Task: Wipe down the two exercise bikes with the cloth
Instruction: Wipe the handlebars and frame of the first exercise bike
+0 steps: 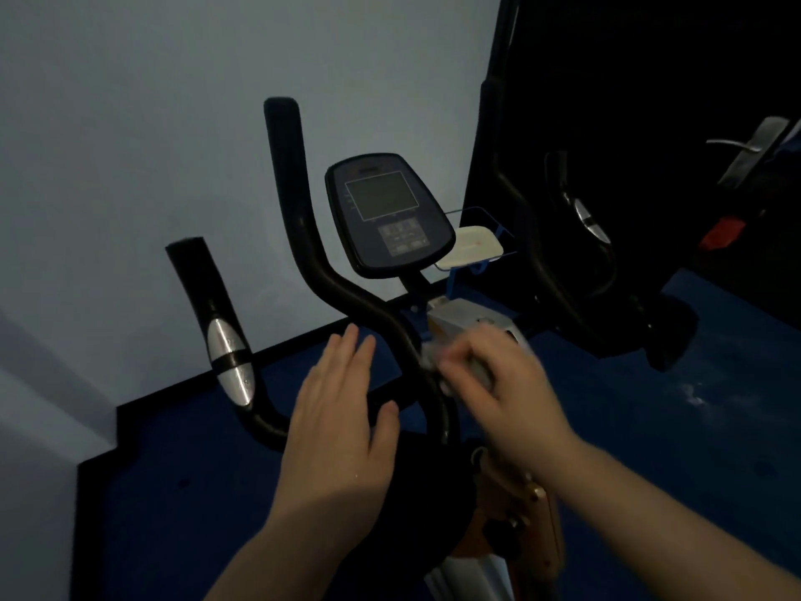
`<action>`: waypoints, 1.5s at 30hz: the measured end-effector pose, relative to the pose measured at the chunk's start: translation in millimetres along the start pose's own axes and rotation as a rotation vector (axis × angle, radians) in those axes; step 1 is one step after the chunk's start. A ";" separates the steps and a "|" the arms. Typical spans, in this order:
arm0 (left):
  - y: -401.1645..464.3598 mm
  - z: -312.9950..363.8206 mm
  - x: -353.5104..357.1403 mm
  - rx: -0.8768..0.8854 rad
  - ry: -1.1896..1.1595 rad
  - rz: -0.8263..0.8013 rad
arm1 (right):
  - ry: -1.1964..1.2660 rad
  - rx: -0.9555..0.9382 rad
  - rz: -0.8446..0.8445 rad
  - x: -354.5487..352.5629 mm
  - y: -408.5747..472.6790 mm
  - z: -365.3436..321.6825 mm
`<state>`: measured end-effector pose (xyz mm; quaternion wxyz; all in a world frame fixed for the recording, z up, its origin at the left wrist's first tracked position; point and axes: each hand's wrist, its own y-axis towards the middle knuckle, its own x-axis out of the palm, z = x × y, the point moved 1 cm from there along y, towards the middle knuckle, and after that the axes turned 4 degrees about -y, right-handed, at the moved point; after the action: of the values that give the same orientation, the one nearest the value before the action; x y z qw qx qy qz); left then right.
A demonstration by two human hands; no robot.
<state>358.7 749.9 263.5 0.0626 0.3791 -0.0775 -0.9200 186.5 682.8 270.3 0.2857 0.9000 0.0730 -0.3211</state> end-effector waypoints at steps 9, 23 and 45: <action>-1.0 -1.2 1.0 -0.039 -0.044 -0.037 | 0.138 0.004 0.056 27.8 -31.8 -0.8; 4.0 6.2 1.4 0.099 0.111 -0.128 | 0.270 0.121 0.173 38.7 -87.3 -3.4; 1.9 7.3 -1.2 0.015 0.019 -0.156 | -0.272 0.234 0.305 14.2 2.5 -4.3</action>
<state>354.5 748.9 269.7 -0.0113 0.3934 -0.0542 -0.9177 200.7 682.4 265.4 0.2317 0.8762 -0.1406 -0.3986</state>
